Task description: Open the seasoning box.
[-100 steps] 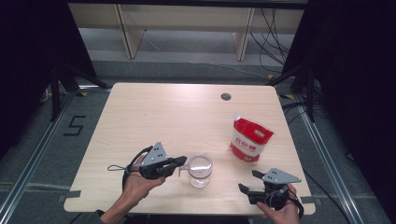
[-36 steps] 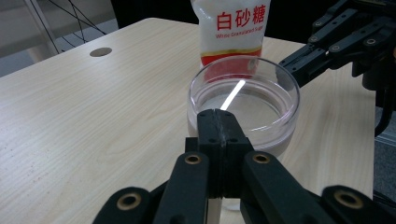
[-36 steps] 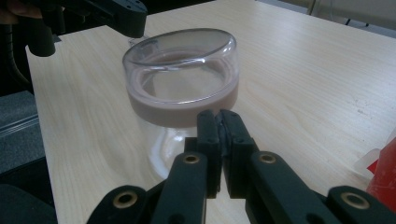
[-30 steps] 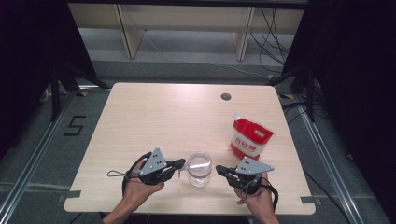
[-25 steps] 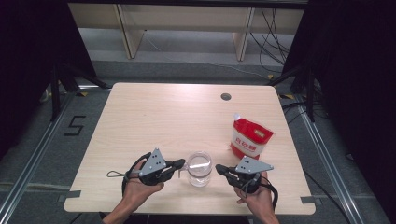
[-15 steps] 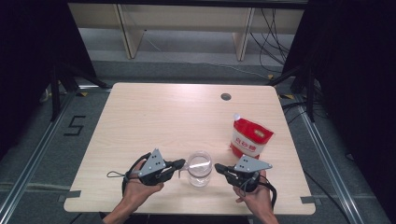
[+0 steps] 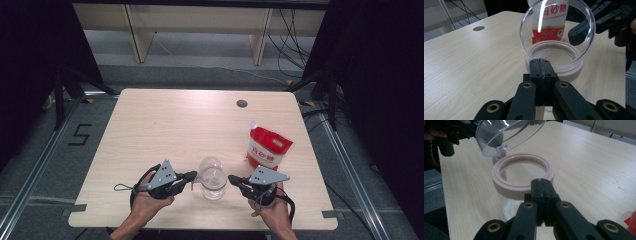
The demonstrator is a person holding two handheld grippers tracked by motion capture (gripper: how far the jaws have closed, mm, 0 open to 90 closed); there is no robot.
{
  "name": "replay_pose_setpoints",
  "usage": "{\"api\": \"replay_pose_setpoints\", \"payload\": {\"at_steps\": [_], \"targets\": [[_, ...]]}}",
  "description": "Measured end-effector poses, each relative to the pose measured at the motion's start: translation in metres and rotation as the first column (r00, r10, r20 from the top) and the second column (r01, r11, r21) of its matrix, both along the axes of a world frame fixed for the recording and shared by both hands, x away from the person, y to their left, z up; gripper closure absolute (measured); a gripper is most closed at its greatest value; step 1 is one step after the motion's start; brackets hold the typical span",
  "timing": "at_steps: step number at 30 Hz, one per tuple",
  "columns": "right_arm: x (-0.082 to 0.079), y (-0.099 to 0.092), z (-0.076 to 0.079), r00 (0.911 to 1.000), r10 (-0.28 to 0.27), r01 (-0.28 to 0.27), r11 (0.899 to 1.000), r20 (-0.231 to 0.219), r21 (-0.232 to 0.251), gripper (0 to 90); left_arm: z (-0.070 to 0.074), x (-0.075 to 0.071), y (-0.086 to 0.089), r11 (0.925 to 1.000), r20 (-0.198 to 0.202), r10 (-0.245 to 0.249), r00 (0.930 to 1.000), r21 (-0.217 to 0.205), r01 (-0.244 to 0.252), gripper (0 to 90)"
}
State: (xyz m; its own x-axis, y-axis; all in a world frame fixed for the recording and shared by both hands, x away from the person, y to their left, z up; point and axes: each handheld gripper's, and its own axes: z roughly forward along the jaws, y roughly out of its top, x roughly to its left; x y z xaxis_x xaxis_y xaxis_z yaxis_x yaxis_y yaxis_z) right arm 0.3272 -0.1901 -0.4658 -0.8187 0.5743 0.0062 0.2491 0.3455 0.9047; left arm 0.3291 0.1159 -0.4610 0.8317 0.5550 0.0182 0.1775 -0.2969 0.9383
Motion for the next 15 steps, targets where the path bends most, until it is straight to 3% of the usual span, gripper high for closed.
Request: {"api": "replay_pose_setpoints", "payload": {"at_steps": [1,2,4,6,7,8,11,14,15], "targets": [[-0.002,0.000,0.001,0.9999,-0.007,0.007,1.000,-0.009,-0.004,90.0,0.000,0.000,0.000,1.0000,-0.003,0.003,1.0000,-0.001,-0.003,89.4],[0.000,0.002,0.003,0.9998,0.004,-0.004,1.000,0.019,-0.003,90.0,0.000,0.000,0.000,0.9999,-0.005,0.003,1.0000,0.009,-0.003,89.4],[-0.001,0.004,0.006,0.9994,0.016,-0.015,1.000,0.031,-0.004,90.0,0.000,0.001,0.001,0.9997,0.003,-0.006,1.0000,0.023,0.006,89.4],[-0.003,0.006,0.008,0.9995,0.012,-0.013,1.000,0.029,0.008,90.0,-0.001,-0.001,0.000,0.9999,-0.013,0.008,0.9999,0.009,-0.008,89.4],[-0.002,0.006,0.009,0.9985,0.020,-0.021,1.000,0.050,0.010,90.0,-0.001,-0.001,0.000,0.9999,-0.020,0.012,0.9997,0.006,-0.012,89.3],[-0.006,0.009,0.010,0.9999,0.009,-0.010,0.999,0.010,0.039,90.0,-0.001,-0.001,0.000,0.9999,-0.018,0.012,0.9998,0.006,-0.012,89.3],[-0.007,0.013,0.016,0.9978,0.047,-0.049,0.998,0.048,0.048,90.0,-0.001,0.000,0.001,0.9999,-0.012,0.007,0.9999,0.009,-0.007,89.3],[-0.009,0.018,0.019,0.9980,0.052,-0.054,0.996,0.037,0.073,90.0,-0.001,-0.001,0.001,0.9999,-0.018,0.013,0.9998,0.006,-0.013,89.3],[-0.009,0.019,0.020,0.9972,0.057,-0.060,0.996,0.049,0.060,90.0,-0.001,0.000,0.001,0.9999,-0.015,0.011,0.9998,0.007,-0.011,89.3]]}}
